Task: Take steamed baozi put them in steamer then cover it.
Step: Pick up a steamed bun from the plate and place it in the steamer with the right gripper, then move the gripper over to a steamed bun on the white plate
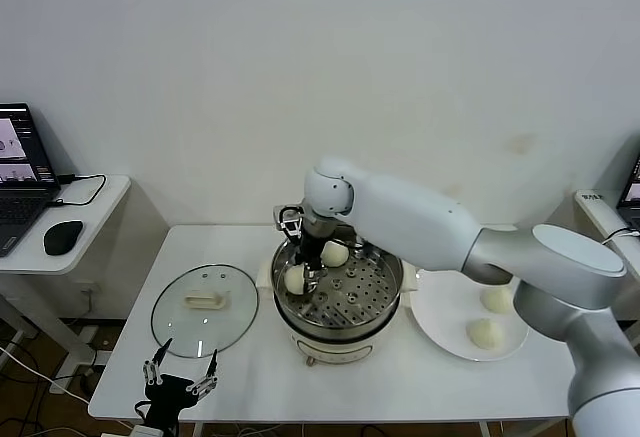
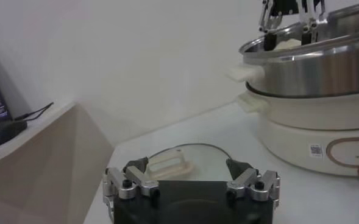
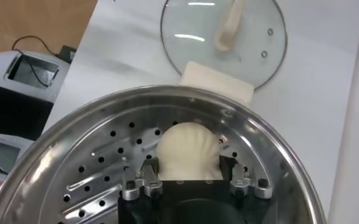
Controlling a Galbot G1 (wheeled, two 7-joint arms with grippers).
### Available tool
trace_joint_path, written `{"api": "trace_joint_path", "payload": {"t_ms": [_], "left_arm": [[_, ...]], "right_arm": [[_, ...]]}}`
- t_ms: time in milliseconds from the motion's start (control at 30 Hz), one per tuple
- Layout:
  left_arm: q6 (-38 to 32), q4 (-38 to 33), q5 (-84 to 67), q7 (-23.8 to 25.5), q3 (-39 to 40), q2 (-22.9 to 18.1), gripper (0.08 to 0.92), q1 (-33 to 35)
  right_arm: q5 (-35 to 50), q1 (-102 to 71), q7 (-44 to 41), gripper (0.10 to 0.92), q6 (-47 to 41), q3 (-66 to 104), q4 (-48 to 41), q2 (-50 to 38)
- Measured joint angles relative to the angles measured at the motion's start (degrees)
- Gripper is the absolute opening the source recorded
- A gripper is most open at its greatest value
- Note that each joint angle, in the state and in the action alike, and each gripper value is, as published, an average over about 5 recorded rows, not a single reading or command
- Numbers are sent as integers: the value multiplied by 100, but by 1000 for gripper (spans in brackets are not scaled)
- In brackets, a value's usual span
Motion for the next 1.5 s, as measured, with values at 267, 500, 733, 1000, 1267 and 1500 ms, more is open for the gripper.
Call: {"api": "trace_joint_path", "payload": {"t_ms": [267, 500, 733, 1000, 1267, 1500], "left_arm": [[-2, -28, 1, -4, 16, -8, 823, 25], [-2, -73, 4, 0, 42, -13, 823, 75], [2, -123, 0, 13, 62, 30, 823, 151], [8, -70, -29, 17, 73, 77, 823, 154], [56, -43, -59, 65, 128, 93, 823, 81], [58, 10, -59, 66, 145, 61, 823, 124]], "right_arm": [[29, 22, 51, 822, -91, 104, 154, -119], [199, 210, 5, 823, -116, 312, 633, -625], [367, 276, -115, 823, -18, 662, 1336, -1649], [207, -70, -286, 823, 281, 1223, 2060, -3133], [-260, -869, -355, 822, 610, 1811, 2456, -4203], [-790, -1624, -325, 823, 835, 2168, 2449, -4545]]}}
